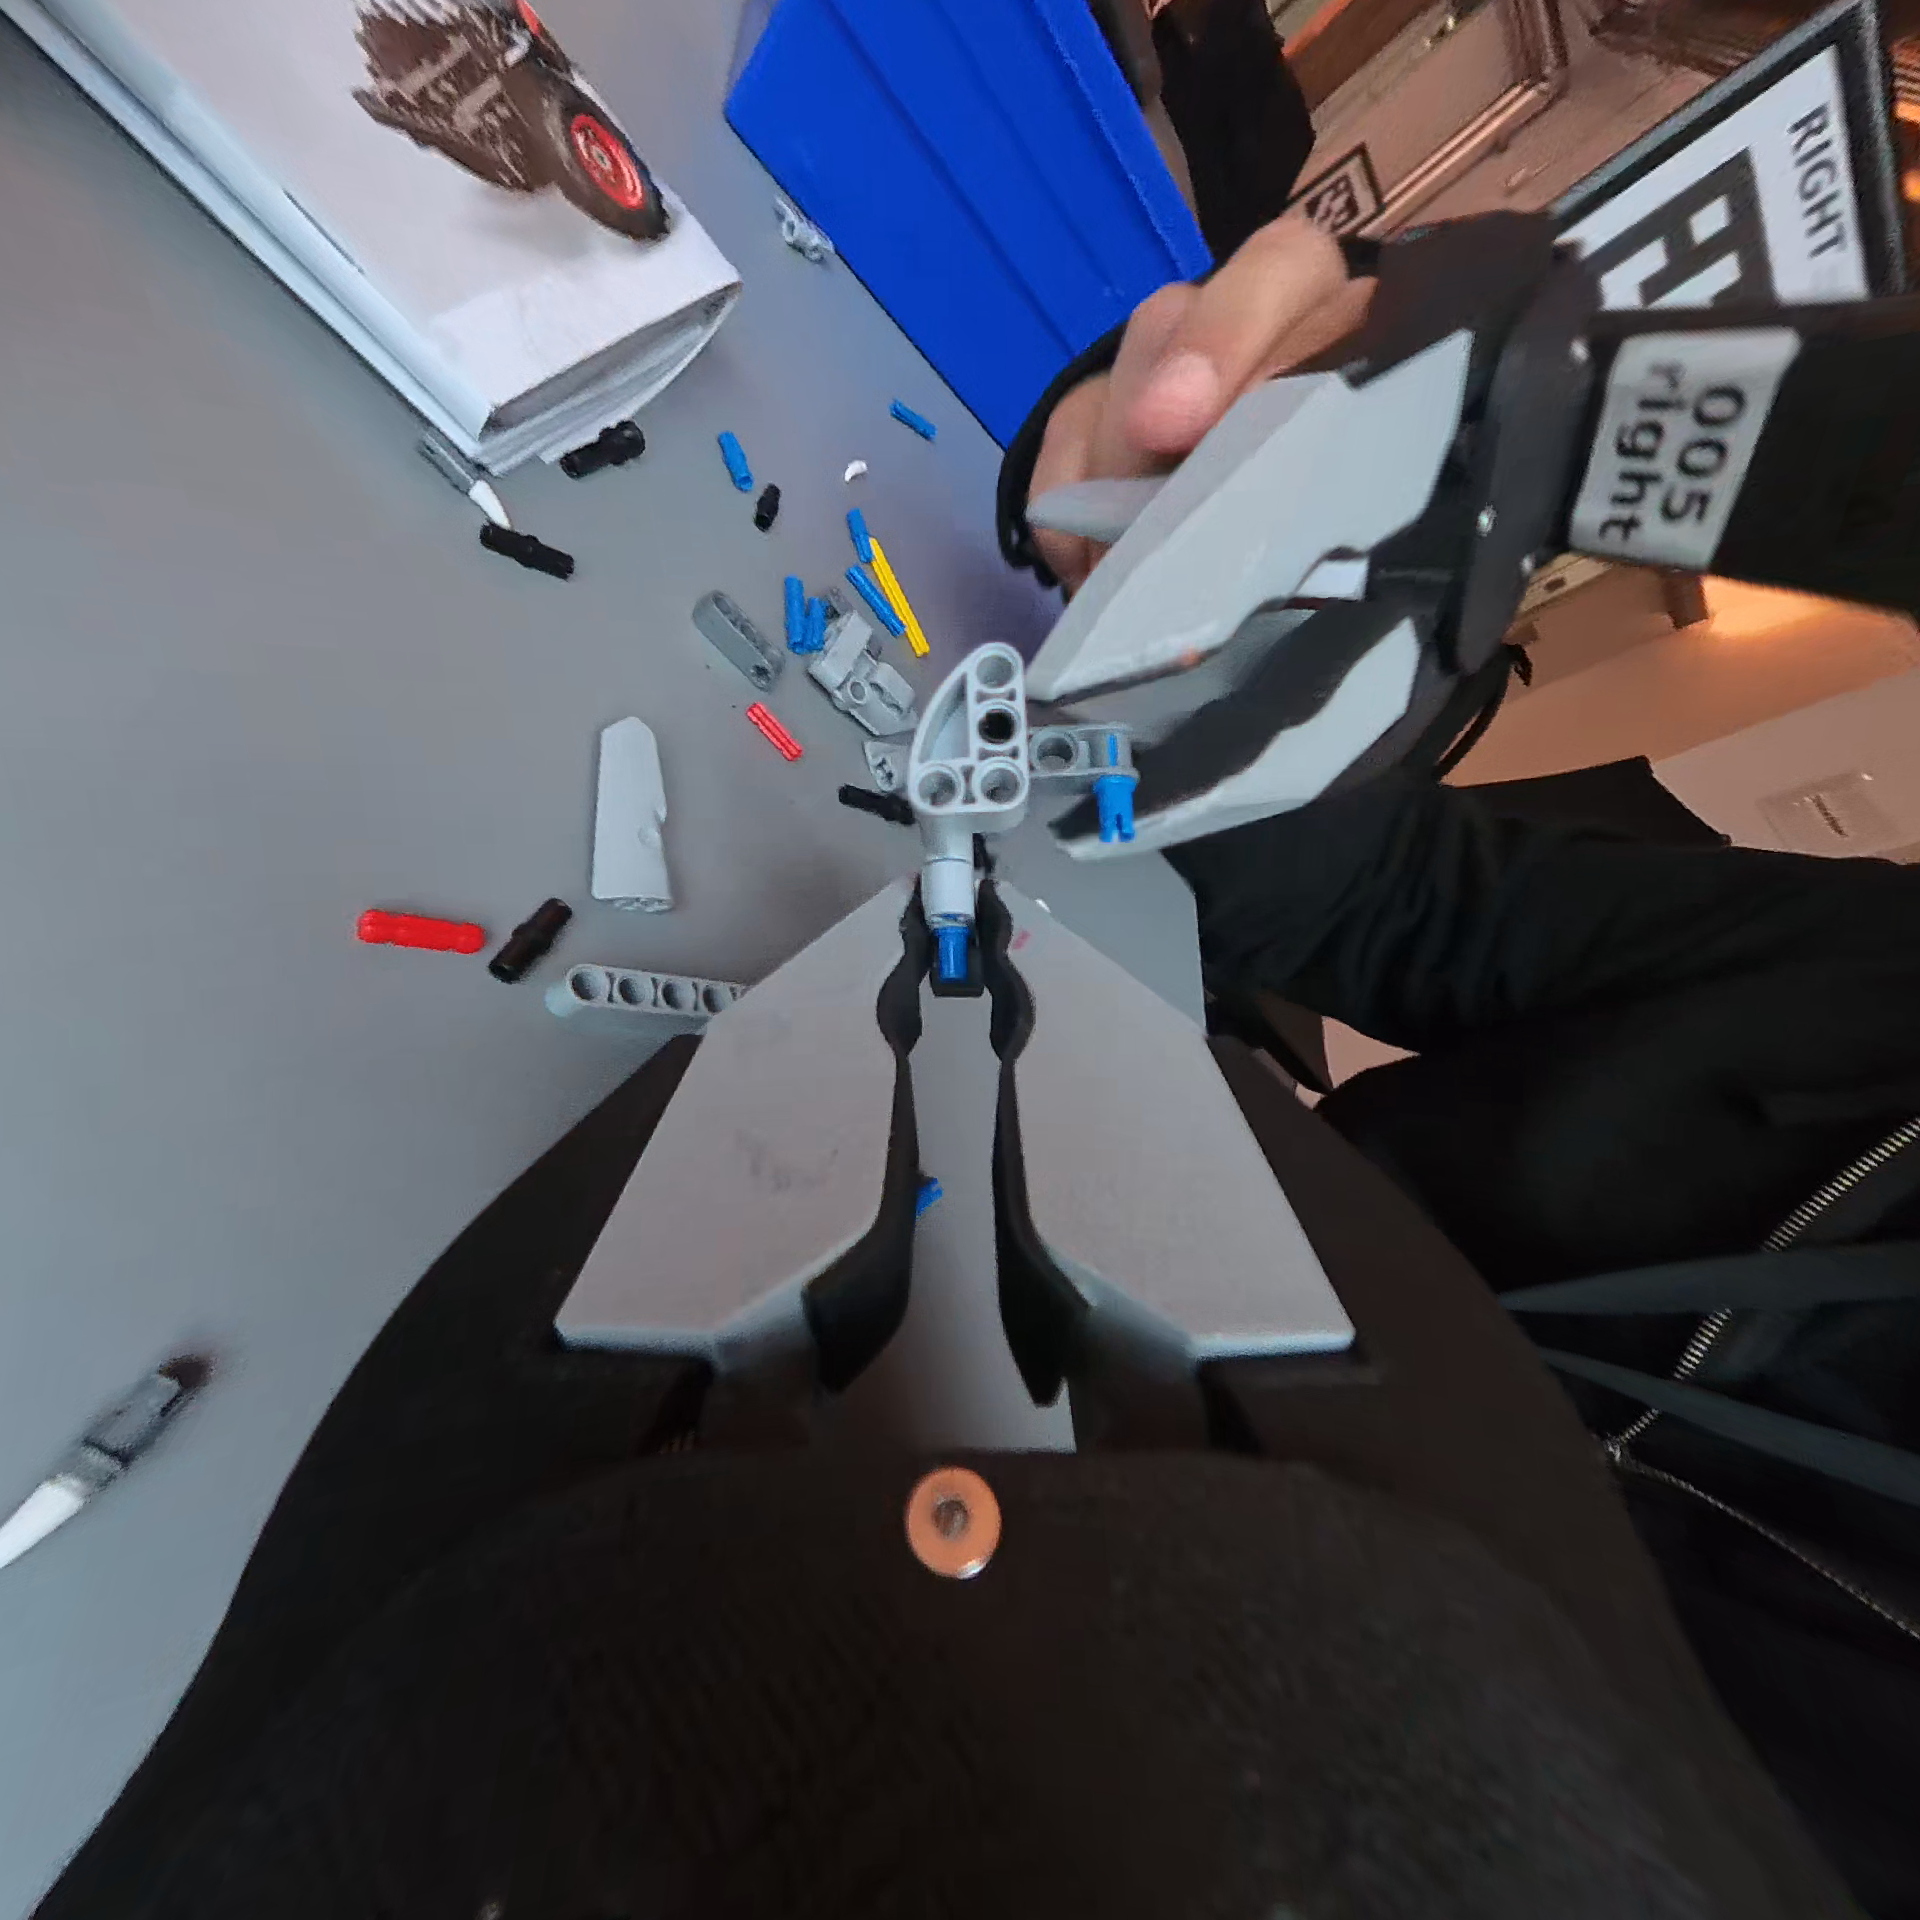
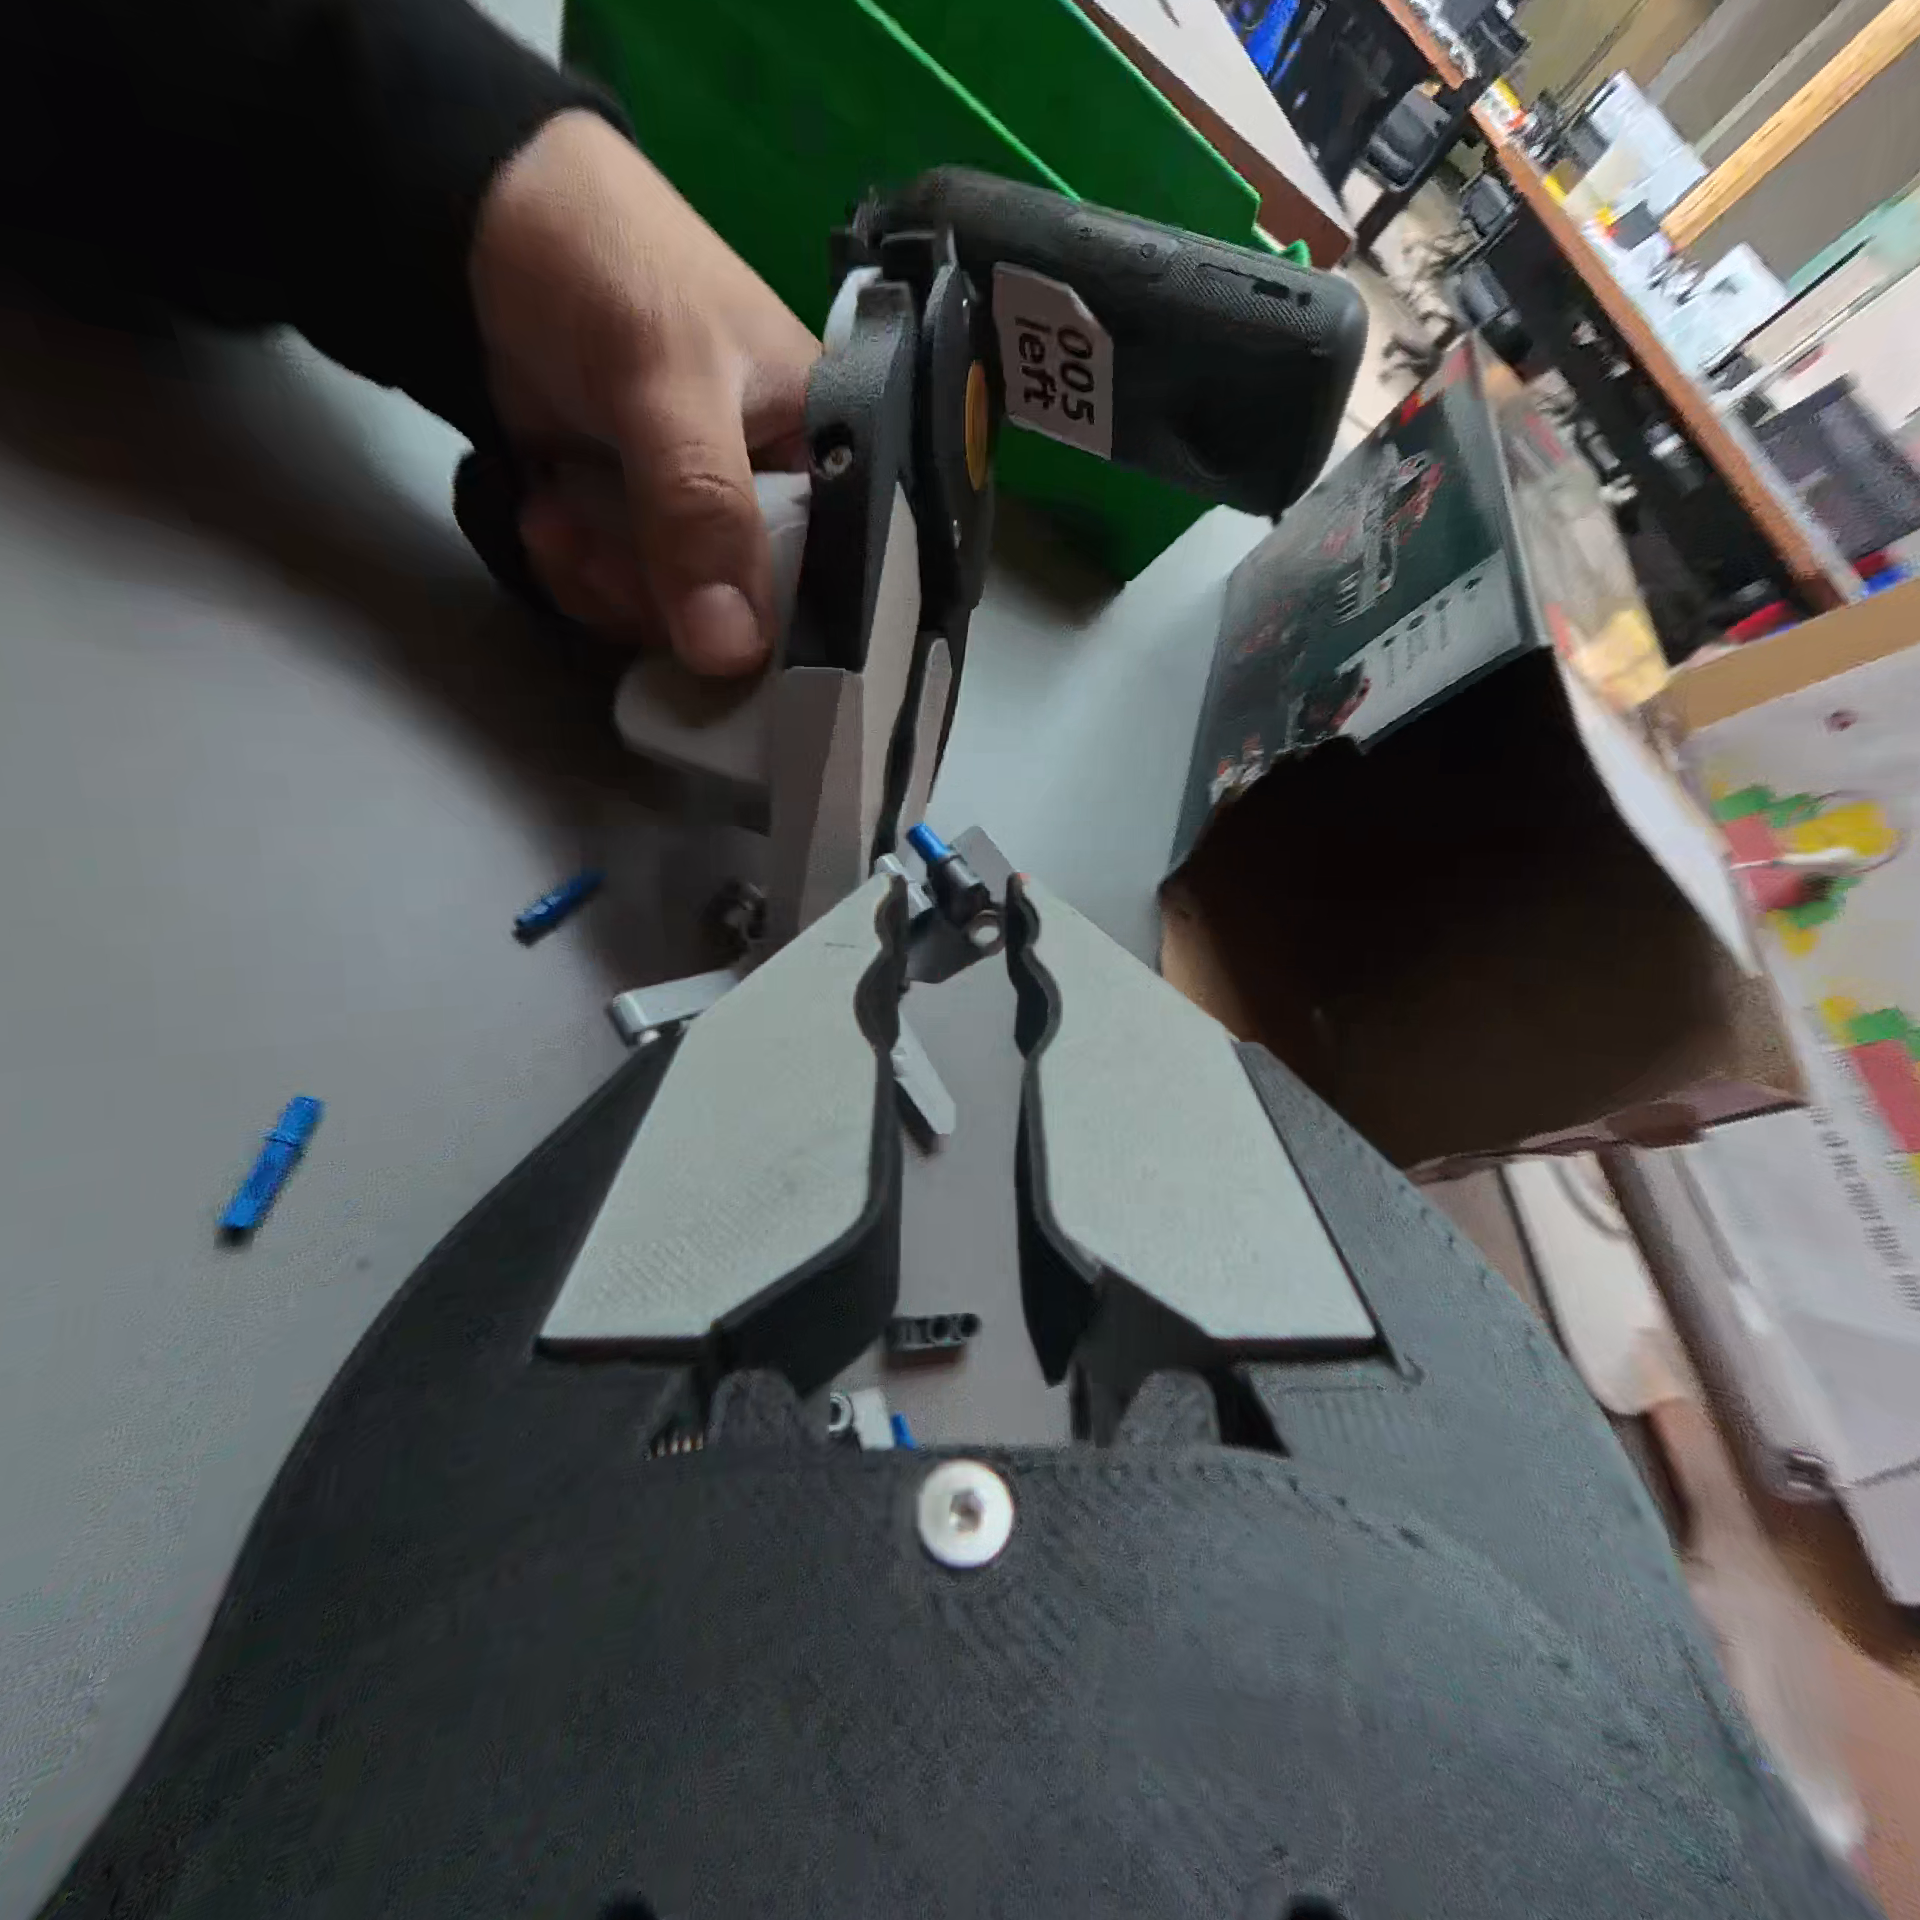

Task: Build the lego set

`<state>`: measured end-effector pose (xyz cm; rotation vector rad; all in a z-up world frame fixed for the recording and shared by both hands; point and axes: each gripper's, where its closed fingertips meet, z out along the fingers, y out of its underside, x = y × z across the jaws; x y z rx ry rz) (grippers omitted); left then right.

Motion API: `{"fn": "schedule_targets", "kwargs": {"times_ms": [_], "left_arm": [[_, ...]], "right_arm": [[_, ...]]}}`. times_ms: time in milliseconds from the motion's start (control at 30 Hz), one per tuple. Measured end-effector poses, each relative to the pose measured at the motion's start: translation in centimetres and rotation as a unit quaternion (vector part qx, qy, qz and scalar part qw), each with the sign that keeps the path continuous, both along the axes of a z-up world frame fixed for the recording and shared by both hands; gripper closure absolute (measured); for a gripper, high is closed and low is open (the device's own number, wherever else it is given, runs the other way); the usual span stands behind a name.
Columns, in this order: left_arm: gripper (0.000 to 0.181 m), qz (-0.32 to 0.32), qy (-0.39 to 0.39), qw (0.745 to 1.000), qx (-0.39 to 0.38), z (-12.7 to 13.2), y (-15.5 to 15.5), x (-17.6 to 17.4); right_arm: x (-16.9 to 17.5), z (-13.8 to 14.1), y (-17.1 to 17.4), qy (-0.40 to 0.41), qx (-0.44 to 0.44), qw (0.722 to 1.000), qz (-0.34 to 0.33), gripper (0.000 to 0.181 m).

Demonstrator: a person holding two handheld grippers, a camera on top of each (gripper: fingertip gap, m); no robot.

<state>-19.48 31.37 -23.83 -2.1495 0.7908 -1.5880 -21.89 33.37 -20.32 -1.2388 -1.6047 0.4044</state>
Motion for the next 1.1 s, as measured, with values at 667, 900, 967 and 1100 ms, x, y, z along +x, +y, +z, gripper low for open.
{"fn": "schedule_targets", "kwargs": {"times_ms": [667, 900, 967, 1100], "left_arm": [[0.167, 0.097, 0.017, 0.991, 0.091, 1.3, 3.2, -1.3], [0.168, 0.102, 0.014, 0.991, 0.082, 1.2, 3.3, -1.2], [0.171, 0.101, 0.03, 0.991, 0.086, 0.6, 3.4, -1.3], [0.176, 0.094, 0.003, 0.993, 0.077, 1.2, 3.3, -1.6]], "right_arm": [[0.9, -0.8, 2.4, 0.113, -0.288, 0.95, -0.039, 0.176], [1.1, -0.5, 2.5, 0.146, -0.372, 0.916, -0.016, 0.175], [1.1, -0.7, 2.0, 0.129, -0.351, 0.927, -0.008, 0.173], [1.7, 0.3, 1.5, 0.114, -0.287, 0.951, -0.001, 0.162]]}}
